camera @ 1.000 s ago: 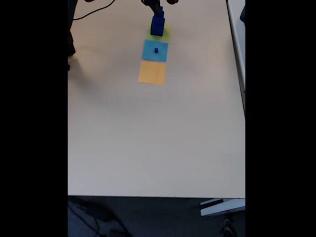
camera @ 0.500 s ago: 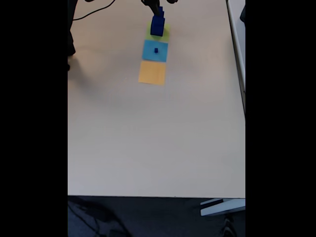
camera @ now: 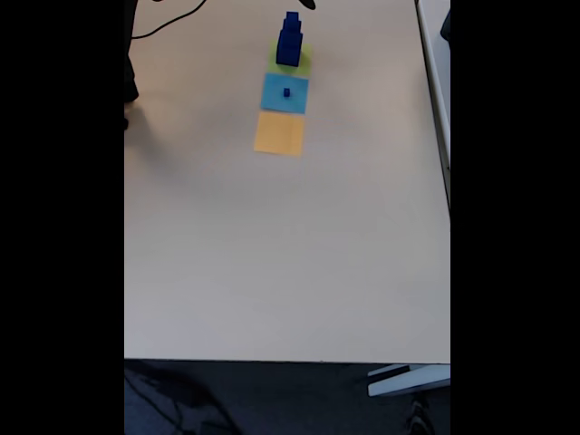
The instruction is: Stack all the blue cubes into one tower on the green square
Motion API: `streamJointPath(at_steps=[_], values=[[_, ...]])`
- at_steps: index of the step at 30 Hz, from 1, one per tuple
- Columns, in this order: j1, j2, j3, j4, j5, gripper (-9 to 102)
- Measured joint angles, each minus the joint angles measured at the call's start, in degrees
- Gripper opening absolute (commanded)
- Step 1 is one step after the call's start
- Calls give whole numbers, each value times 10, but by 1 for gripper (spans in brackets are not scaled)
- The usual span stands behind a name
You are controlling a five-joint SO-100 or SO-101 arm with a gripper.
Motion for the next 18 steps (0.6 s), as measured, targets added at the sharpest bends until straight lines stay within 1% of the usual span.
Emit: streamJointPath(at_steps=[4, 8, 13, 18], values=[[34, 65, 1, 0, -91, 24], [89, 135, 59, 0, -147, 23], [145, 163, 156, 0, -154, 23], [166, 167, 242, -38, -154, 22]])
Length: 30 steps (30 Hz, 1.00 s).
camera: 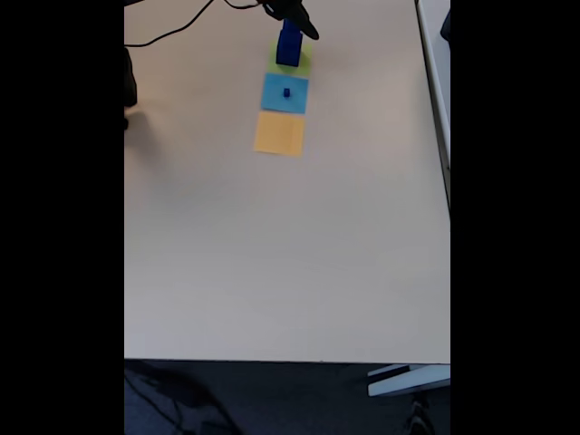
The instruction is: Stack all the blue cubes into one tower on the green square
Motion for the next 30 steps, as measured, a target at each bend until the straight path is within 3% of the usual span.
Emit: streamJointPath(at_steps=[4, 30], values=[[7, 1, 27, -31, 4, 22], [-18, -28, 391, -442, 56, 20]])
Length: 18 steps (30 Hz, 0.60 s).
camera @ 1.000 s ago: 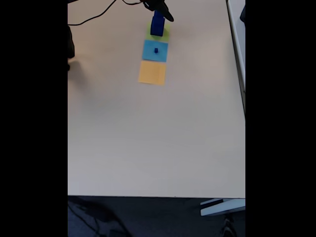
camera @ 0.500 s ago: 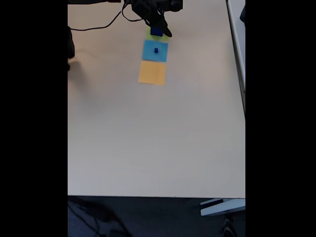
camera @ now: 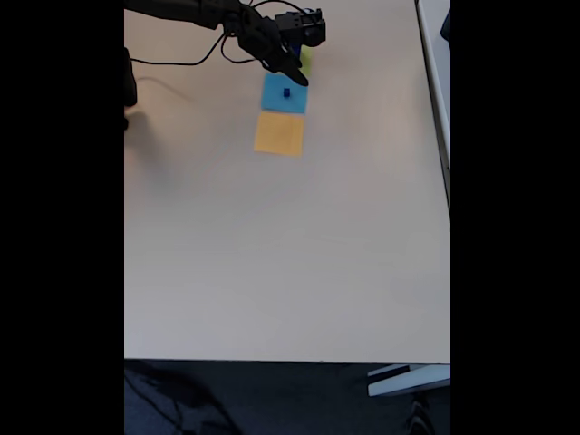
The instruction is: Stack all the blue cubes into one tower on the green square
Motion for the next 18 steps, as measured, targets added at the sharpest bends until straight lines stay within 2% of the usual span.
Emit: streamJointPath(at_steps=[10, 18], values=[[-11, -21, 76, -120, 8, 20], [-11, -36, 113, -160, 15, 19]])
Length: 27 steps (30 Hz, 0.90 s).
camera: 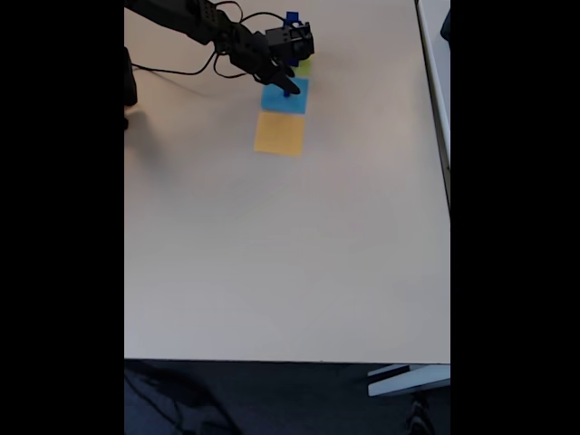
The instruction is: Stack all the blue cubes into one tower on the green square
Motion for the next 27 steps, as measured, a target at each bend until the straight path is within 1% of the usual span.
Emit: streamJointPath(at_steps=[7, 15, 18, 27], values=[[0, -33, 17, -34, 15, 18], [0, -42, 25, -48, 20, 18], [0, -42, 27, -52, 20, 16], [5, -47, 27, -54, 22, 6]])
